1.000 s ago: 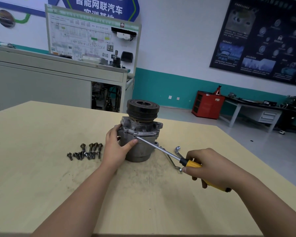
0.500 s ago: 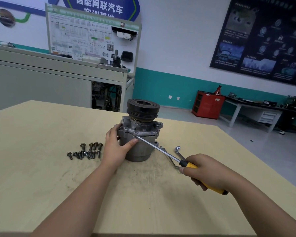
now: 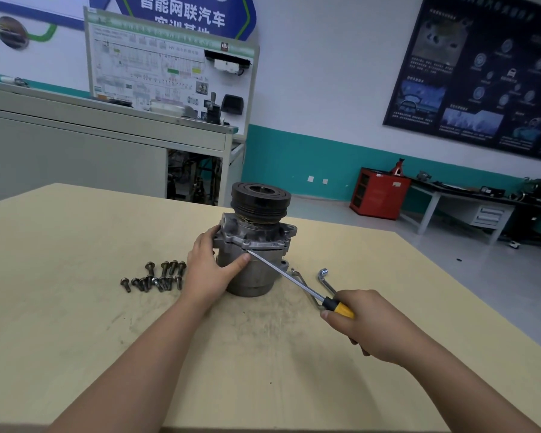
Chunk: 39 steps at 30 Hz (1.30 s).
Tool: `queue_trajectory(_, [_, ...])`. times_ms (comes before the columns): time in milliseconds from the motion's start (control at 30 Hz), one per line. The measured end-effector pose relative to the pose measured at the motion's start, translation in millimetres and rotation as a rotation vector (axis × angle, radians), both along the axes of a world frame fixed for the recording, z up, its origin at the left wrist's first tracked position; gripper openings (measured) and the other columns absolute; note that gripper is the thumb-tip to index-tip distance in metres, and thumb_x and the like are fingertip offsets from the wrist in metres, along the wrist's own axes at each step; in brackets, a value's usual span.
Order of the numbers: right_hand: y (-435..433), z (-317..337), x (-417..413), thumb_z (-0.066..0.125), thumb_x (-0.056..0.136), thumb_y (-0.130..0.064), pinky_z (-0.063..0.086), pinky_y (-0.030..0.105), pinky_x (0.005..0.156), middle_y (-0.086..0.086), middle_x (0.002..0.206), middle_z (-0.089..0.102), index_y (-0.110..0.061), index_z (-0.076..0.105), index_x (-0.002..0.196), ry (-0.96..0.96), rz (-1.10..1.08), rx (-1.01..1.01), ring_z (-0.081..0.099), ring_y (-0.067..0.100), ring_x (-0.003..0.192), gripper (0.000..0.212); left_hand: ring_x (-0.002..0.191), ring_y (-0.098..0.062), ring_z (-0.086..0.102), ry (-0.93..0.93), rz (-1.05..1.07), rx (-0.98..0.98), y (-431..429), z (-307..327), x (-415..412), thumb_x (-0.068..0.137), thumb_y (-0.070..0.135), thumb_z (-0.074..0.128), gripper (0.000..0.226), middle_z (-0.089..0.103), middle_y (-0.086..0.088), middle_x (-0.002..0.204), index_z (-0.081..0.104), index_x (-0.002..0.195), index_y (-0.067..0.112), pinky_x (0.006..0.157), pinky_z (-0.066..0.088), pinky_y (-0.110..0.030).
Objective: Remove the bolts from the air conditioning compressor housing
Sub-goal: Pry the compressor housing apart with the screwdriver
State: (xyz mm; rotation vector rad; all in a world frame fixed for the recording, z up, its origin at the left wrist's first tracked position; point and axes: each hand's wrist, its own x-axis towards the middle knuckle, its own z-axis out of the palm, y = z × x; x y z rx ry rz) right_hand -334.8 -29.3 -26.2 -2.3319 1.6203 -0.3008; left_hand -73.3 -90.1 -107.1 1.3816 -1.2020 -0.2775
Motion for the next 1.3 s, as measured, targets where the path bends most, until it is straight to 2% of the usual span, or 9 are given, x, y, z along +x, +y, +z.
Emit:
queue_trajectory(133, [-4.6,7.3,0.5,0.053,0.092,-0.039,0.041,0.019,0.044,-0.001,0.058,0.052,-0.022,0.05,0.077,-0.036,0.023,0.119,0.044,0.005,0.033,0.023,0.131,-0.024,0.036,0.021,-0.028,0.072,-9.4,3.7,12.0,0.067,0.04,0.083,0.098,0.037,-0.005,0.142,0.029,0.145,0.018,0.11,0.032,-0.045])
queue_trajectory(233, [-10.8,13.6,-1.3,0.056,0.091,-0.039,0.041,0.018,0.046,-0.003,0.053,0.053,-0.016,0.05,0.075,-0.035,0.033,0.23,0.047,0.009,0.036,0.029,0.132,-0.019,0.034,0.071,-0.084,0.099,-14.8,4.1,15.4,0.063,0.036,0.087,0.106,0.036,-0.003,0.144,0.024,0.146,0.018,0.109,0.031,-0.037])
queue_trajectory(333, [-15.4,15.9,-4.1,0.056,0.09,-0.037,0.045,0.021,0.051,-0.004,0.055,0.061,-0.013,0.053,0.082,-0.055,0.07,0.321,0.057,0.013,0.047,0.026,0.122,-0.009,0.036,0.123,-0.176,0.114,-15.5,0.4,13.0,0.061,0.033,0.088,0.11,0.034,0.003,0.142,0.017,0.145,0.022,0.101,0.031,-0.027])
queue_trajectory(433, [-15.7,14.2,-5.1,0.056,0.092,-0.03,0.049,0.025,0.054,-0.001,0.061,0.066,-0.008,0.053,0.091,-0.112,0.092,0.396,0.065,0.018,0.055,0.022,0.125,-0.014,0.04,0.09,-0.111,0.074,-16.5,-2.7,12.3,0.056,0.033,0.09,0.11,0.04,0.003,0.139,0.023,0.143,0.022,0.103,0.035,-0.031])
queue_trajectory(600, [-8.6,9.6,-1.8,0.056,0.091,-0.033,0.045,0.023,0.048,-0.004,0.055,0.055,-0.014,0.05,0.079,-0.094,0.053,0.28,0.054,0.014,0.042,0.023,0.121,-0.016,0.048,0.008,0.007,0.039,-14.7,-1.1,12.5,0.045,0.045,0.092,0.11,0.052,0.002,0.131,0.036,0.137,0.021,0.097,0.039,-0.031])
queue_trajectory(733, [-1.5,6.0,2.6,0.054,0.093,-0.033,0.042,0.02,0.044,-0.001,0.057,0.053,-0.015,0.048,0.075,-0.091,0.024,0.218,0.05,0.011,0.036,0.026,0.122,-0.019,0.047,-0.047,0.031,0.056,-11.3,1.4,12.3,0.045,0.057,0.087,0.111,0.052,0.0,0.131,0.036,0.137,0.02,0.101,0.043,-0.04])
queue_trajectory(967, [5.5,-3.7,7.7,0.053,0.093,-0.035,0.039,0.018,0.042,0.0,0.059,0.051,-0.018,0.049,0.075,-0.119,-0.044,0.163,0.046,0.01,0.033,0.026,0.118,-0.02,0.047,-0.114,0.054,0.068,-4.7,6.0,8.6,0.045,0.069,0.074,0.112,0.054,-0.002,0.126,0.037,0.138,0.018,0.096,0.043,-0.039])
queue_trajectory(1200, [12.8,-8.3,12.0,0.053,0.093,-0.037,0.039,0.019,0.042,0.001,0.065,0.051,-0.011,0.057,0.089,-0.13,-0.083,0.126,0.046,0.013,0.041,0.027,0.118,-0.02,0.045,-0.147,0.064,0.088,-2.4,9.2,8.3,0.041,0.077,0.065,0.114,0.055,0.002,0.123,0.04,0.136,0.019,0.093,0.042,-0.036])
queue_trajectory(1300, [13.7,-13.4,14.7,0.051,0.093,-0.039,0.048,0.031,0.054,0.004,0.073,0.052,-0.008,0.058,0.093,-0.08,-0.099,0.086,0.049,0.019,0.054,0.032,0.12,-0.021,0.044,-0.156,0.068,0.111,-2.9,9.2,9.6,0.042,0.078,0.064,0.114,0.055,0.0,0.125,0.039,0.137,0.02,0.097,0.043,-0.041])
